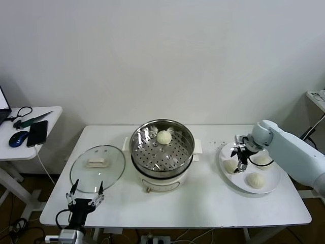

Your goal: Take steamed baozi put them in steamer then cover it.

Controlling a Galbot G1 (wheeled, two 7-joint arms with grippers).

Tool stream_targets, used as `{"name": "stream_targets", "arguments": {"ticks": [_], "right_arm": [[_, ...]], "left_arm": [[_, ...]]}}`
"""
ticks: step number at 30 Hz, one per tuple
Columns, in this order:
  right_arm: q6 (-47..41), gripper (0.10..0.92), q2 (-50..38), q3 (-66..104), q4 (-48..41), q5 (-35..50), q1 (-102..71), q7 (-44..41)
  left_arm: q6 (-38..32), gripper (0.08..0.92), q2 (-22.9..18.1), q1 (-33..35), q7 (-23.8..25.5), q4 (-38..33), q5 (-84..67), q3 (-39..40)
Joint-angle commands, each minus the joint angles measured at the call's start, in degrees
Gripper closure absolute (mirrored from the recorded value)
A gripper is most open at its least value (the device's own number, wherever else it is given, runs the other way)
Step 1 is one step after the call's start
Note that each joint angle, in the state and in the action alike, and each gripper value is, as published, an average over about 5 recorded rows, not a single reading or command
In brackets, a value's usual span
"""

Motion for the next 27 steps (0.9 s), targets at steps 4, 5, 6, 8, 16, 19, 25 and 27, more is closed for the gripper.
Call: {"name": "stream_targets", "arguments": {"ticks": [4,5,6,8,16,19,25,27], "right_arm": [[0.9,0.270,1.4,0.7,-2.5,-0.8,-0.9,0.0],[0.9,0.282,1.5,0.7,-2.6,-0.8,-0.8,0.0],[1.0,0.291,1.6,0.7,-2.7,-0.8,-0.7,0.0],[1.2,0.301,1.7,0.7,-3.0,-0.8,-0.5,0.0],[1.3,0.331,0.7,-1.3,-2.0,3.4,2.0,-0.3],[0.5,0.337,-0.6,-5.1,-0.4,7.8,6.3,-0.4],[-1.6,0.338,-1.7,-19.1,3.2,20.1,23.9,-0.4],[-2.2,0.338,-0.8,-24.4,4.1,24.8,30.5,-0.4]], "left_arm": [[-0.1,0.177,-0.1,0.0,0.0,0.3,0.2,0.0],[-0.1,0.177,-0.1,0.0,0.0,0.3,0.3,0.1],[-0.1,0.177,-0.1,0.0,0.0,0.2,0.4,0.1],[-0.1,0.177,-0.1,0.0,0.0,0.2,0.4,0.2],[-0.1,0.177,-0.1,0.1,0.0,0.2,0.5,0.2],[-0.1,0.177,0.1,0.4,0.0,-0.1,0.6,0.2],[0.0,0.177,0.6,0.7,0.1,-0.4,0.5,0.4],[0.0,0.177,0.6,0.7,0.0,-0.4,0.5,0.7]]}}
